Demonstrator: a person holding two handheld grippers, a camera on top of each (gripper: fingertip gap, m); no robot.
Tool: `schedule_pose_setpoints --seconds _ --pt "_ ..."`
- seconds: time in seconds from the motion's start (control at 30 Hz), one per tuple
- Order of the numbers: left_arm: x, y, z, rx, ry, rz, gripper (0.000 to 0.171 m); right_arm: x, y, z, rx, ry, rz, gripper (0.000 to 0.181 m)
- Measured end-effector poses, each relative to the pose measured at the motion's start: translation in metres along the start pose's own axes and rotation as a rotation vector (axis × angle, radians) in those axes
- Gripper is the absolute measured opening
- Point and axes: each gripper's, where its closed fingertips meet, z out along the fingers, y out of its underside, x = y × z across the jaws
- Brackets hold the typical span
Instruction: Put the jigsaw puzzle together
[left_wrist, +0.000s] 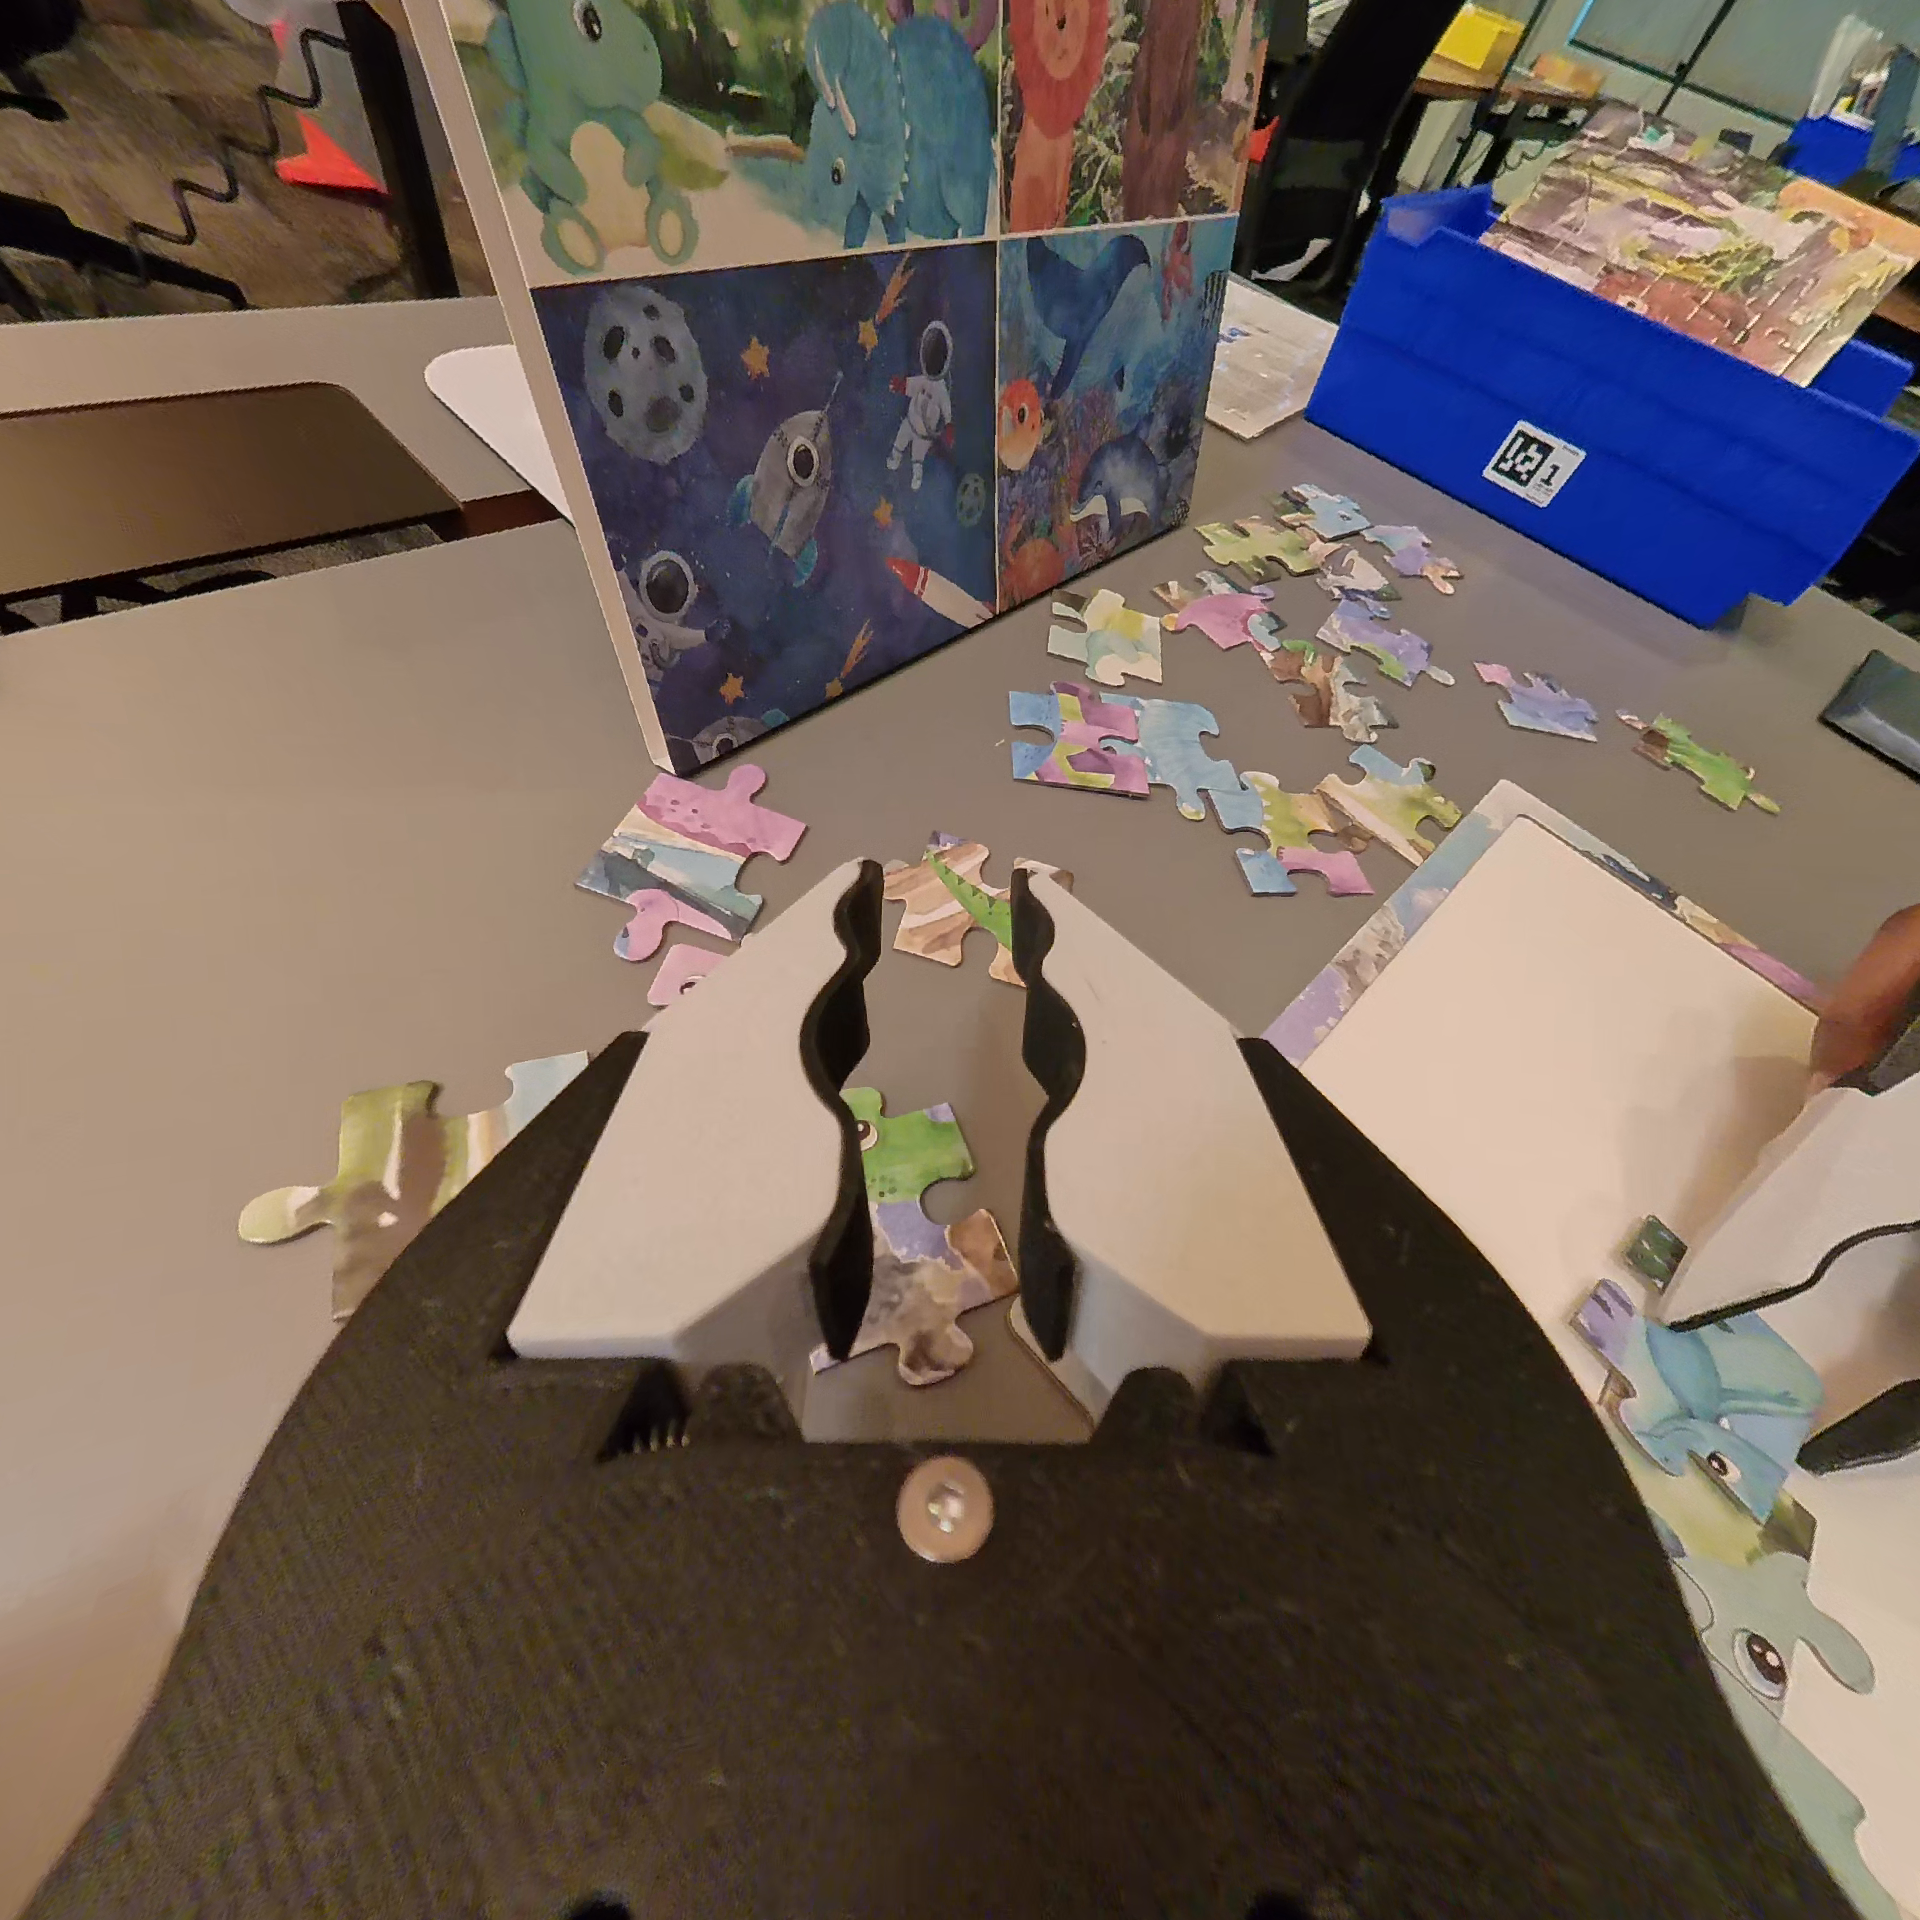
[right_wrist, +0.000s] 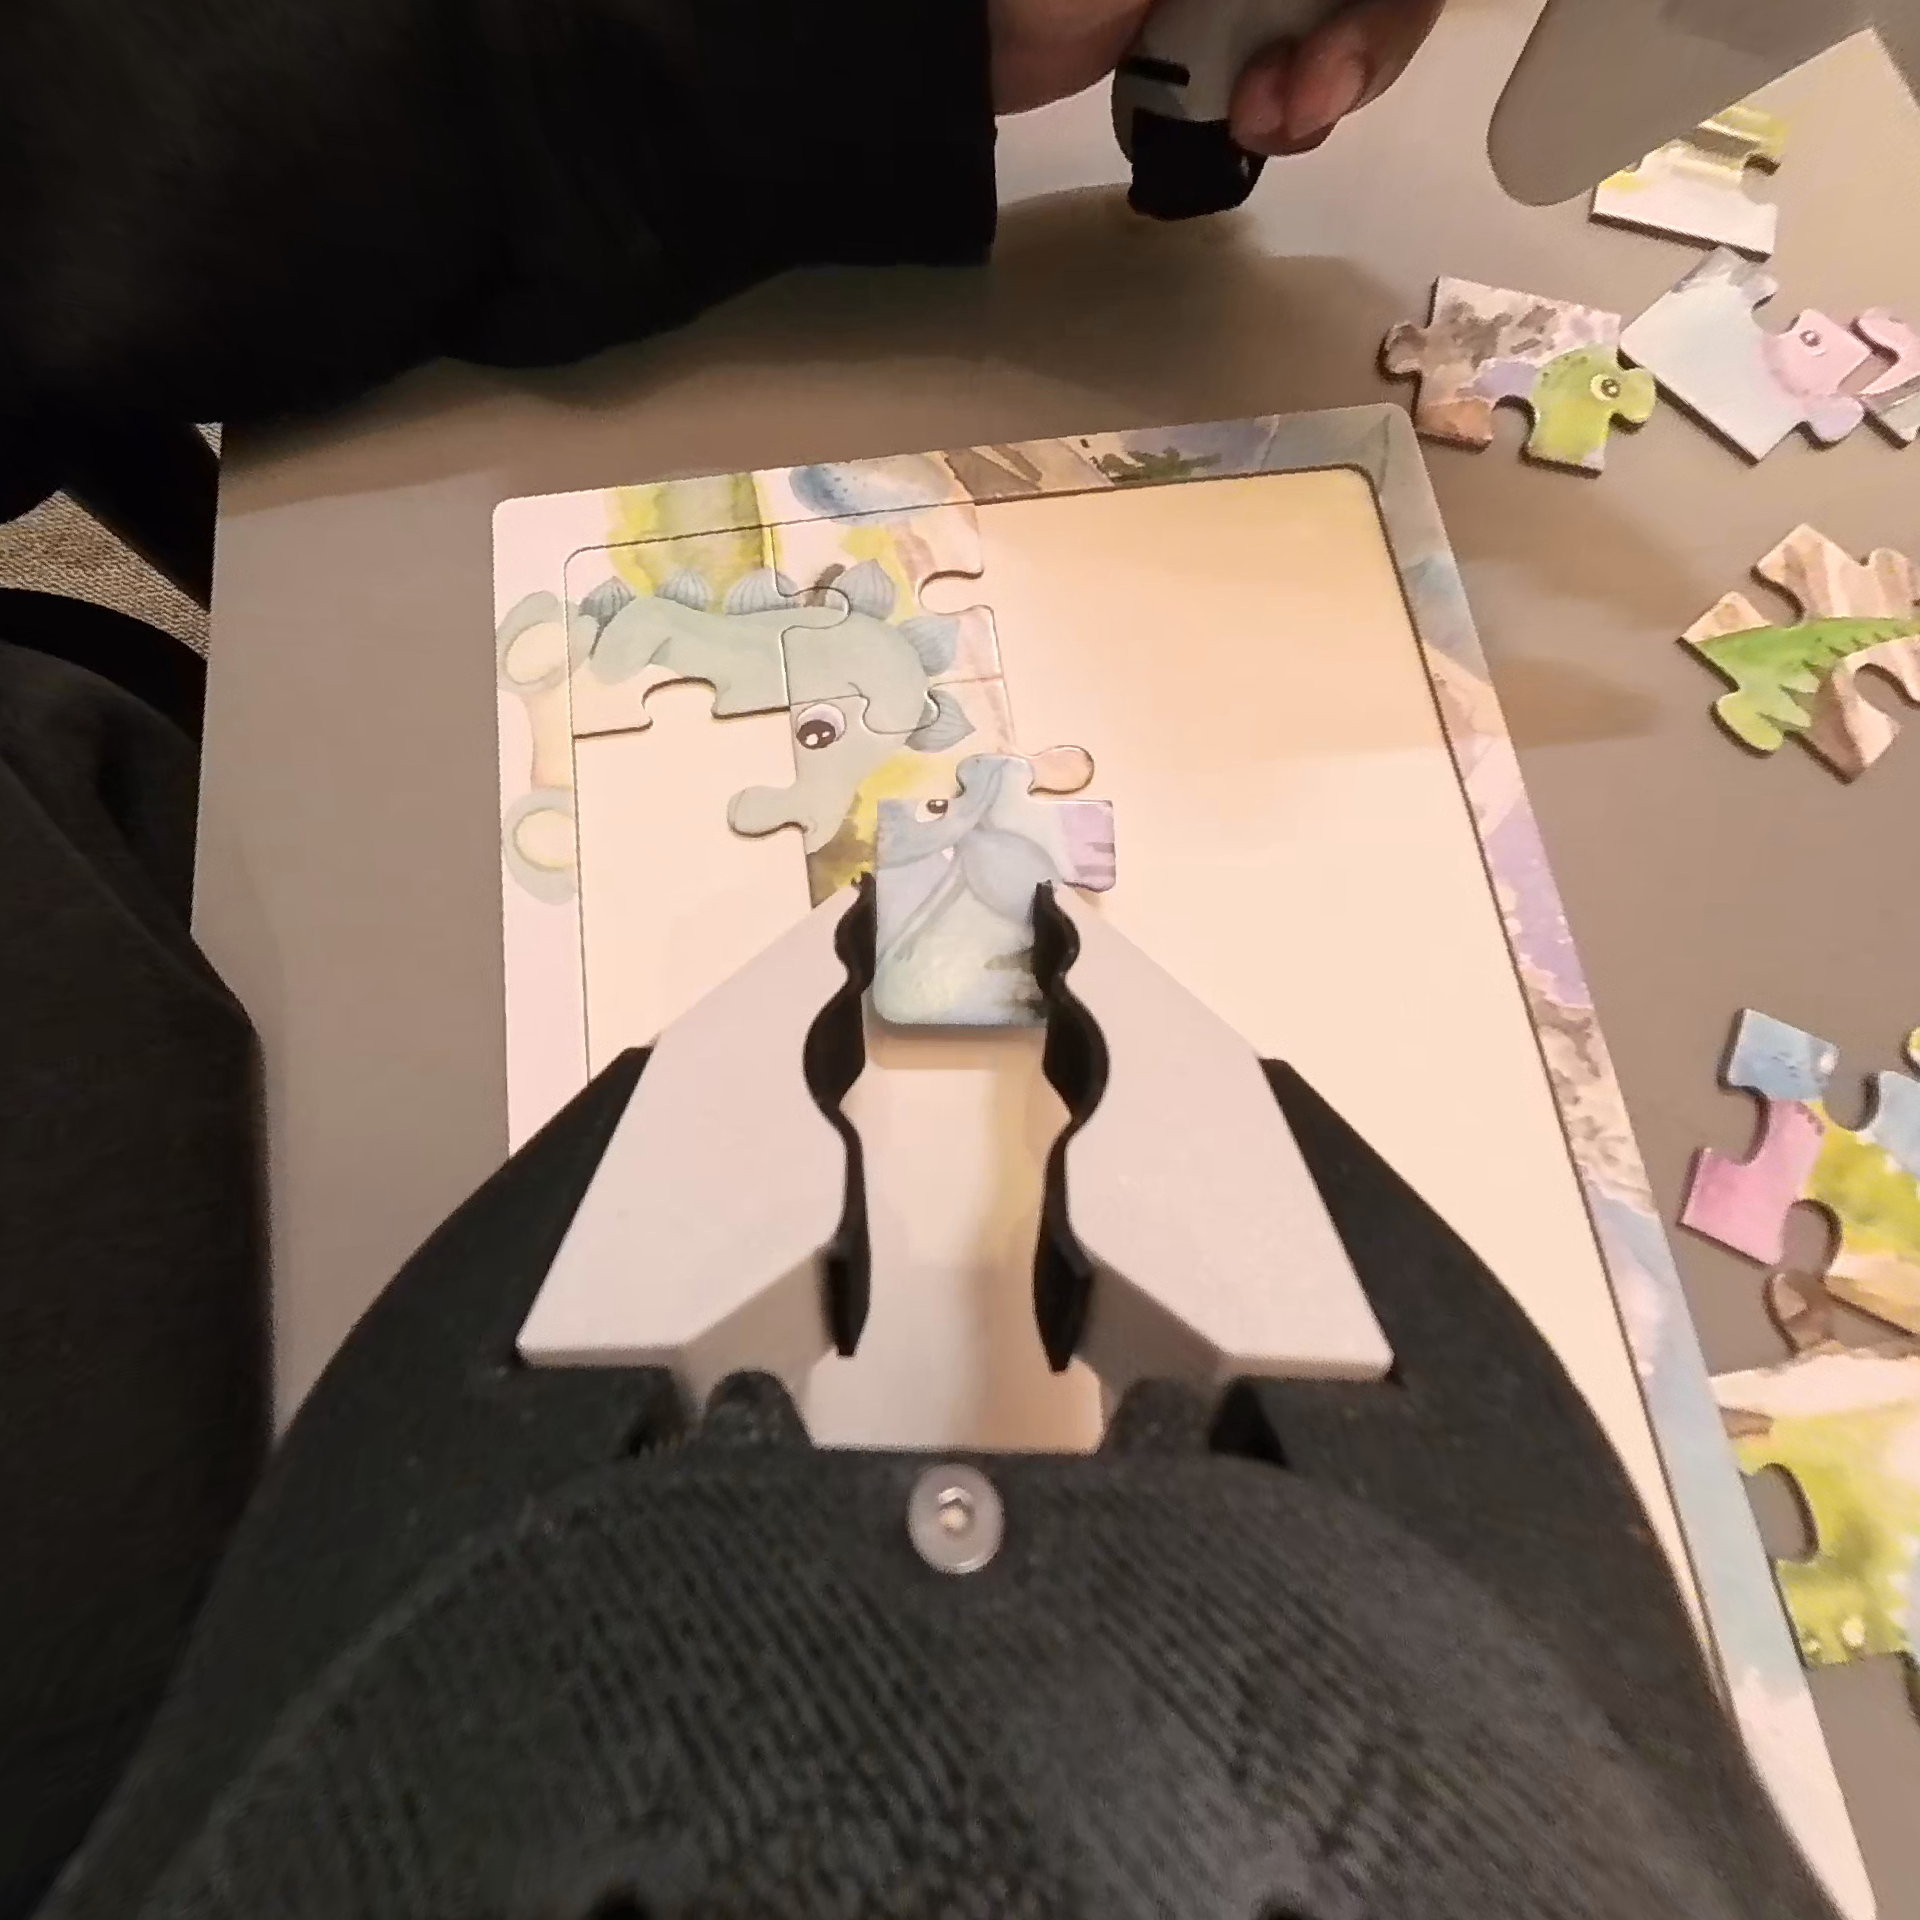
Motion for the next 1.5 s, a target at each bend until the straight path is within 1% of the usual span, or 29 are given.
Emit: schedule_pose_setpoints --seconds 0.47,0.53,0.7,0.77,0.9,1.03,1.33,1.5 --pt "0.0 0.0 0.0 -0.001 -0.001 0.003 0.023 0.003 0.002 -0.002 0.002 -0.002 0.003 0.029" --pt "0.0 0.0 0.0 -0.001 -0.002 0.004 0.023 0.013 0.0 -0.011 0.027 0.019 0.018 0.029" --pt "0.002 -0.001 0.0 0.004 0.007 0.003 0.023 0.049 -0.007 -0.048 0.178 0.064 0.147 0.028" --pt "0.005 -0.001 0.001 0.001 0.011 0.009 0.023 0.058 -0.009 -0.058 0.221 0.088 0.152 0.028" --pt "0.006 0.002 0.003 -0.018 0.006 0.024 0.023 0.064 -0.006 -0.061 0.201 0.155 0.089 0.028" --pt "0.006 0.001 0.003 -0.012 0.011 0.018 0.023 0.062 -0.006 -0.059 0.179 0.179 0.03 0.029" --pt "0.008 0.002 0.004 -0.015 0.018 0.02 0.024 0.076 -0.007 -0.076 0.259 0.181 0.121 0.028" --pt "0.009 0.002 0.004 -0.015 0.019 0.02 0.024 0.076 -0.006 -0.075 0.244 0.2 0.103 0.028"
